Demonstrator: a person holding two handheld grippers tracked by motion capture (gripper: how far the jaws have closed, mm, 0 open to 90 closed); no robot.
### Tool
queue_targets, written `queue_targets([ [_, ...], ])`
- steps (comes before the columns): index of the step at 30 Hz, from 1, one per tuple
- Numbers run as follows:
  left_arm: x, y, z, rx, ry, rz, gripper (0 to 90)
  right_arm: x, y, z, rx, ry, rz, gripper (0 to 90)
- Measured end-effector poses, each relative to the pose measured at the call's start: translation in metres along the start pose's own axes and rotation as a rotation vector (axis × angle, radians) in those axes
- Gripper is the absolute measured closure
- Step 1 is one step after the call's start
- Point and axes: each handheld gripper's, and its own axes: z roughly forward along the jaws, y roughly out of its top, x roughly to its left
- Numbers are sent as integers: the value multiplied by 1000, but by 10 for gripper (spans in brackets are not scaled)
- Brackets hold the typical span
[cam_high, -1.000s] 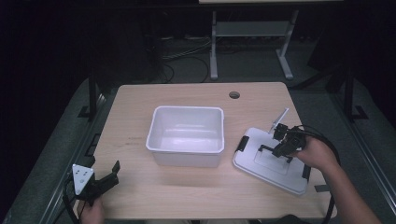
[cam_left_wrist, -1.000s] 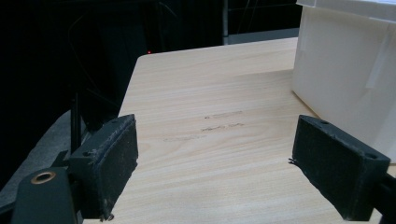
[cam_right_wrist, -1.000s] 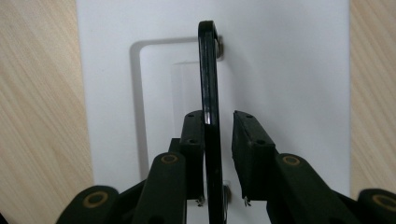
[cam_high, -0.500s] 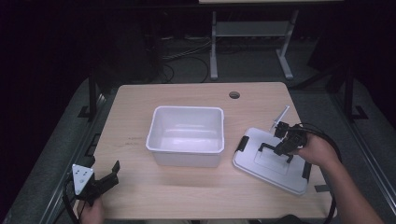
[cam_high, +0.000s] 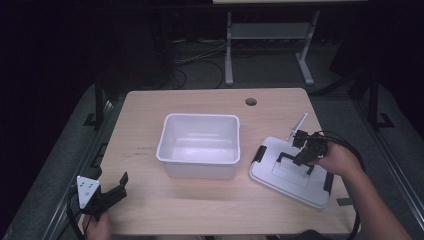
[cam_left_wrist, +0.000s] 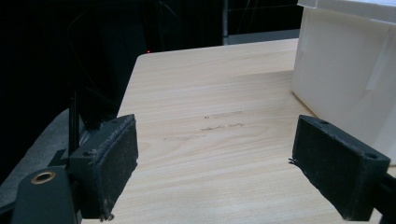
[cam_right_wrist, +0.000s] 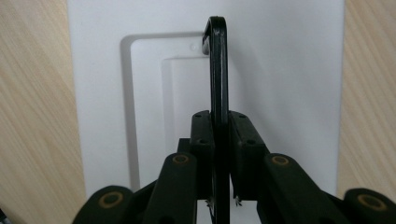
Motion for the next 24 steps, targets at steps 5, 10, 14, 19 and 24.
queue_targets([
  [5, 0, 0, 0, -1, 1, 0, 136, 0, 0, 1, 5, 0, -5, 820],
  [10, 0, 0, 0, 1, -1, 1, 135, 0, 0, 1, 3, 5, -14, 826],
  [14, 0, 0, 0, 1, 1, 1, 136, 0, 0, 1, 1, 10, -25, 834],
  [19, 0, 0, 0, 1, 2, 0, 136, 0, -1, 0, -4, 15, -43, 841],
  [24, 1, 0, 0, 1, 3, -2, 135, 1, -2, -1, -7, 21, -49, 844],
])
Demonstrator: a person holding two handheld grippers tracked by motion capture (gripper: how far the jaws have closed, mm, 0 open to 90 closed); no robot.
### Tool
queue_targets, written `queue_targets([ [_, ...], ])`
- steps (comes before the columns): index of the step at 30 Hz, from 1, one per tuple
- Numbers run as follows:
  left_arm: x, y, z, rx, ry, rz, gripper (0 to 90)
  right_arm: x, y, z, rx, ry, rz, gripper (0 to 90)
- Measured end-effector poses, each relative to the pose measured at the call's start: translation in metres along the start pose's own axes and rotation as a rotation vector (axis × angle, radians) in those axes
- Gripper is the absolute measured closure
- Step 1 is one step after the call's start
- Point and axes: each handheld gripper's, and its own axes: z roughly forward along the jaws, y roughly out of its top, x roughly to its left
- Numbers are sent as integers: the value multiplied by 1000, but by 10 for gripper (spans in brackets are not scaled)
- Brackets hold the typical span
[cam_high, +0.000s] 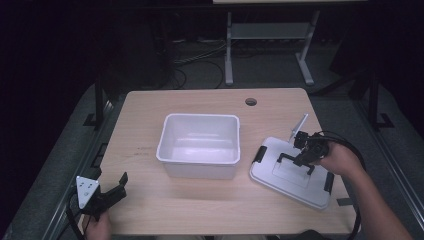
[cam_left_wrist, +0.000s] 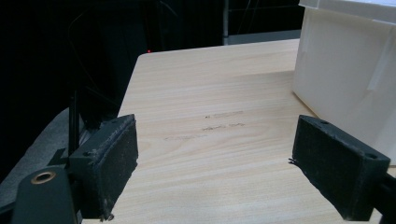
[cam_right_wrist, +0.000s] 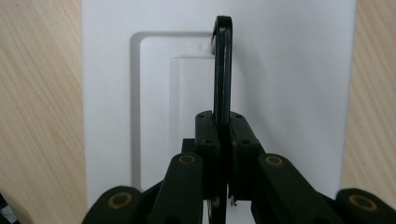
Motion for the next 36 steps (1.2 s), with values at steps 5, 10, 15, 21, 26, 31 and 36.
queue_targets([
  [5, -1, 0, 0, 2, -2, 3, 135, 1, -1, -8, -12, -3, -13, 845],
  [10, 0, 0, 0, 0, -1, 2, 136, 3, 1, -16, -13, -3, -29, 845],
  [15, 0, 0, 0, -1, -1, 1, 135, 5, 3, -25, -24, -13, -38, 845],
  [21, -1, 0, 0, 1, -2, 2, 135, 6, 5, -38, -40, -19, -55, 845],
  [26, -1, 0, 0, -1, 0, 1, 136, 8, 7, -49, -48, -27, -65, 845],
  [31, -1, 0, 0, -2, 0, 1, 135, 9, 9, -60, -57, -32, -77, 844],
  [36, 0, 0, 0, -1, 1, 0, 136, 11, 11, -70, -62, -50, -88, 844],
])
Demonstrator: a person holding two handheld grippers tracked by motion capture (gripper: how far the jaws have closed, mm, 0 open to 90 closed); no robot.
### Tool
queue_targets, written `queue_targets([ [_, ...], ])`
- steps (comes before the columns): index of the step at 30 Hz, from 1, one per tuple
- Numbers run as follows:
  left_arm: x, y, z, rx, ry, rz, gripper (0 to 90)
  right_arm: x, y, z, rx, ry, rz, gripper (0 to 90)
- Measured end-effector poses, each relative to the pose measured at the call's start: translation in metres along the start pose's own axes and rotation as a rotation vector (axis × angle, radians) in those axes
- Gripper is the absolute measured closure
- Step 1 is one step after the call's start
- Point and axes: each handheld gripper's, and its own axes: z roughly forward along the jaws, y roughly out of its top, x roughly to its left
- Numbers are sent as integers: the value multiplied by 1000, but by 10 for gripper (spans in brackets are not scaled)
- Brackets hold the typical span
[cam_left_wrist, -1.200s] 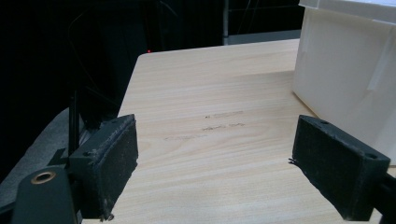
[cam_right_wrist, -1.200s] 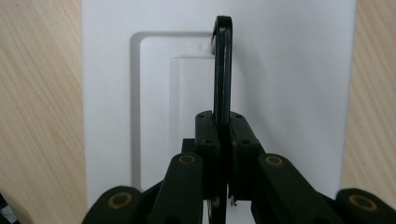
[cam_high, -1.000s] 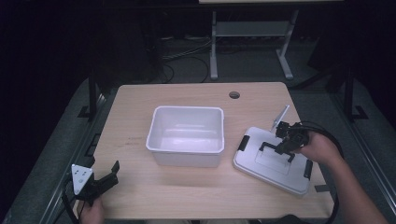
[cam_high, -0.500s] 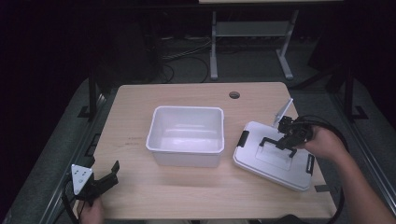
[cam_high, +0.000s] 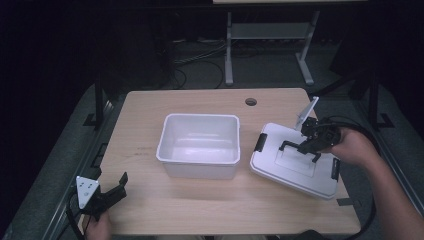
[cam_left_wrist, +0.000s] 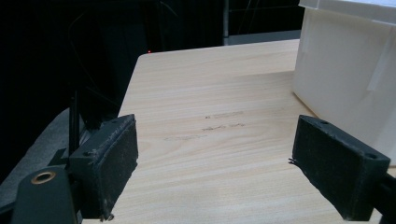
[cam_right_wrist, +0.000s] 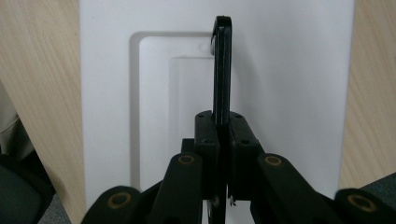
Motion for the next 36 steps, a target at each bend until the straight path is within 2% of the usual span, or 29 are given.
queue_targets([
  [11, 0, 0, 0, -1, 2, -1, 135, 1, 11, -23, -19, -29, -32, 845],
  [21, 1, 0, -1, -2, 4, -1, 135, 3, 14, -39, -20, -44, -45, 845],
  [36, 0, 0, -1, 1, 3, 3, 135, 8, 24, -63, -36, -44, -75, 845],
])
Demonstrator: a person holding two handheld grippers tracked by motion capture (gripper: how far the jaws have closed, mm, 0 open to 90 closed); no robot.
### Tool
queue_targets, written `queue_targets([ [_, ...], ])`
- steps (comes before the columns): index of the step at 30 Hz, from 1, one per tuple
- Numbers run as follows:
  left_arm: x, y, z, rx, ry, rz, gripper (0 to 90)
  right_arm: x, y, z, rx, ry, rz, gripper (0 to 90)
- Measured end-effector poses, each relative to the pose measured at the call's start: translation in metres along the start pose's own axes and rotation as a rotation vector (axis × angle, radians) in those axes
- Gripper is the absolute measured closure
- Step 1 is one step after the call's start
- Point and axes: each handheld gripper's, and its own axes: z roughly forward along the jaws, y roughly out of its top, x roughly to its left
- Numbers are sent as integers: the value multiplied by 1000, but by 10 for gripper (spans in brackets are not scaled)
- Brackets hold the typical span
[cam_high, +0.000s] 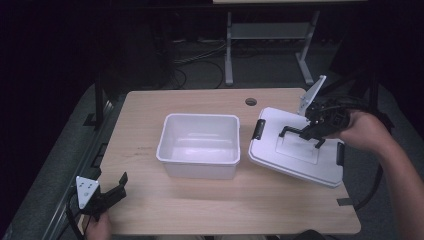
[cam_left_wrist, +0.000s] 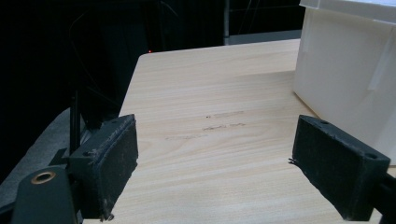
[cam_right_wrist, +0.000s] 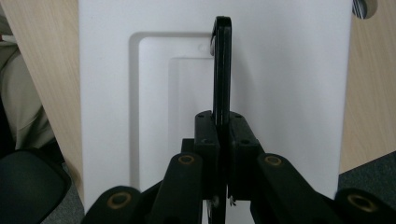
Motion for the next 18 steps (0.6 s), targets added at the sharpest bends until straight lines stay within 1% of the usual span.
queue_targets([
  [7, 1, 0, 0, 1, 0, 2, 136, 3, 12, -8, -10, 4, -19, 845],
  [14, 1, 0, 0, -1, 1, -1, 136, 5, 28, -14, -38, 11, -50, 845],
  [18, 2, 0, 0, 0, 1, 1, 136, 7, 39, -16, -41, 14, -68, 845],
])
